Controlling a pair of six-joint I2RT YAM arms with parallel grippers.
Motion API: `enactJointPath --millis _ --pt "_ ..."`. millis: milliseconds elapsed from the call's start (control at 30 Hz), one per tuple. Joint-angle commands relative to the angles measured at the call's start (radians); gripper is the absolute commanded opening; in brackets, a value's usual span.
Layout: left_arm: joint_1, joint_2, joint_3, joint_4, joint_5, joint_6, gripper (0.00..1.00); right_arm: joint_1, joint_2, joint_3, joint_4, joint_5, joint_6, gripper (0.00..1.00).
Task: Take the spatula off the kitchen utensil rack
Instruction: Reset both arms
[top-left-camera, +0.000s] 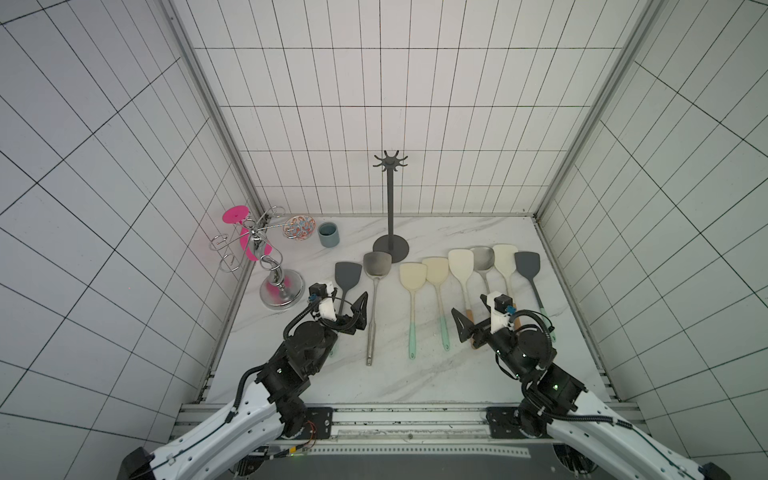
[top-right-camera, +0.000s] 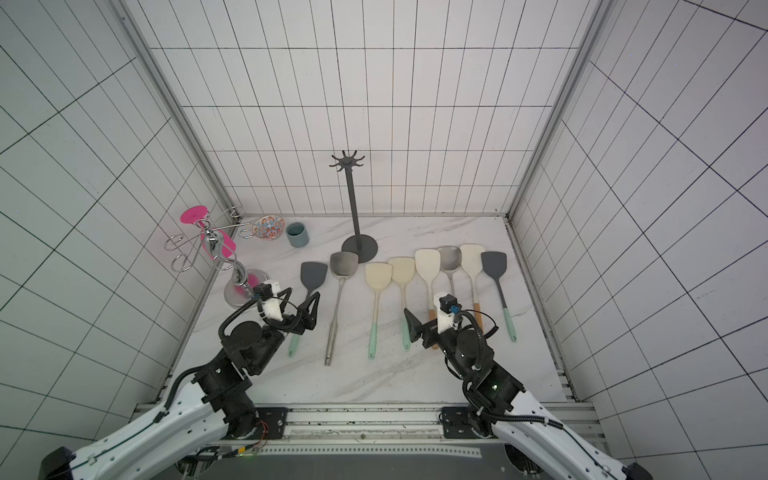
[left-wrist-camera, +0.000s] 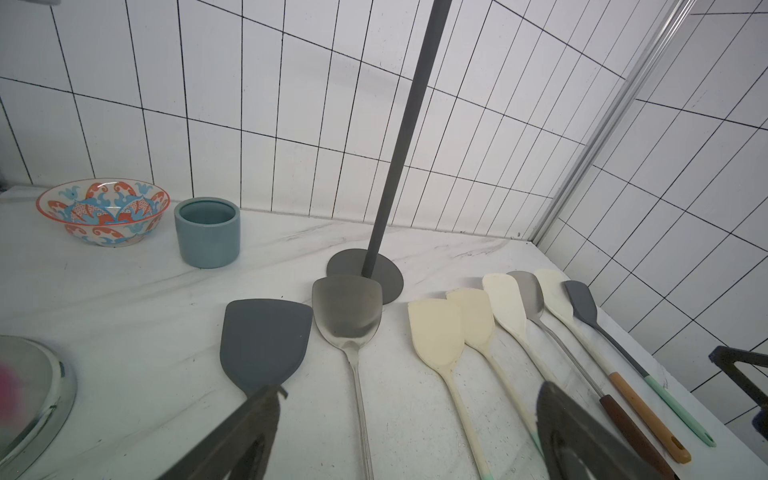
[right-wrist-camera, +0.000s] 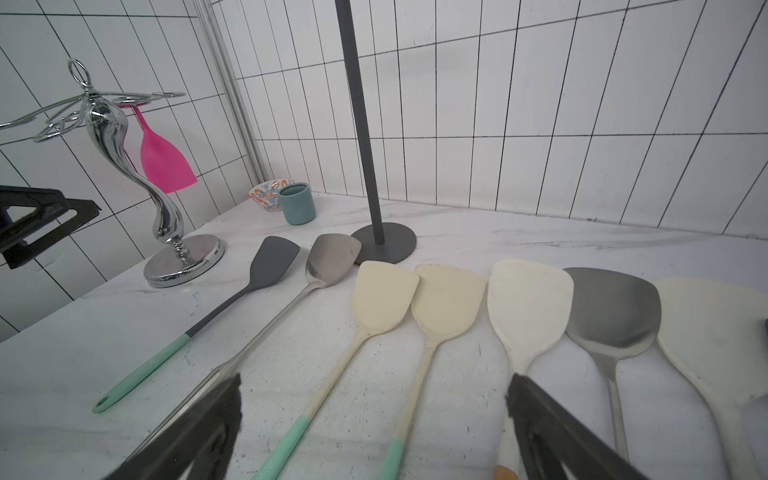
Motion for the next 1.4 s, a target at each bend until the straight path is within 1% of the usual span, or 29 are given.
enactJointPath --millis 0,200,400,533,667,833,1033,1200,1367 --pt "-0.004 -0.02 -0.003 0.038 0.01 0.042 0.97 0.008 -0.029 -0.065 0.023 0.003 -0.051 0.99" --pt "-0.003 -0.048 -0.034 0.068 -0.057 0.058 0.98 0.008 0.017 -0.04 0.002 -0.001 -0.053 0.99" --pt "-0.003 -0.066 -0.066 0.109 -0.042 0.106 0.98 0.008 0.079 -0.008 -0.018 -0.021 -0.049 0.99" --pt "-0.003 -0.045 -0.075 0.13 -0.025 0.131 0.98 0.008 0.086 -0.009 -0.013 -0.016 -0.037 0.99" --pt "-0.003 0.005 -0.069 0.149 -0.001 0.148 0.98 0.007 0.081 -0.025 0.015 -0.001 -0.03 0.99" --pt "-0.003 0.049 -0.063 0.151 -0.034 0.152 0.98 0.006 0.088 -0.035 0.041 0.014 -0.028 0.99" --pt "-0.003 0.068 -0.077 0.177 0.053 0.244 0.98 0.007 0.092 -0.041 0.052 0.009 -0.033 0.99" --pt "-0.003 0.085 -0.083 0.185 -0.025 0.226 0.98 0.006 0.099 -0.055 0.074 0.007 -0.034 0.99" --pt "-0.001 0.08 -0.104 0.192 -0.056 0.246 0.98 0.005 0.138 -0.065 0.116 -0.005 -0.042 0.99"
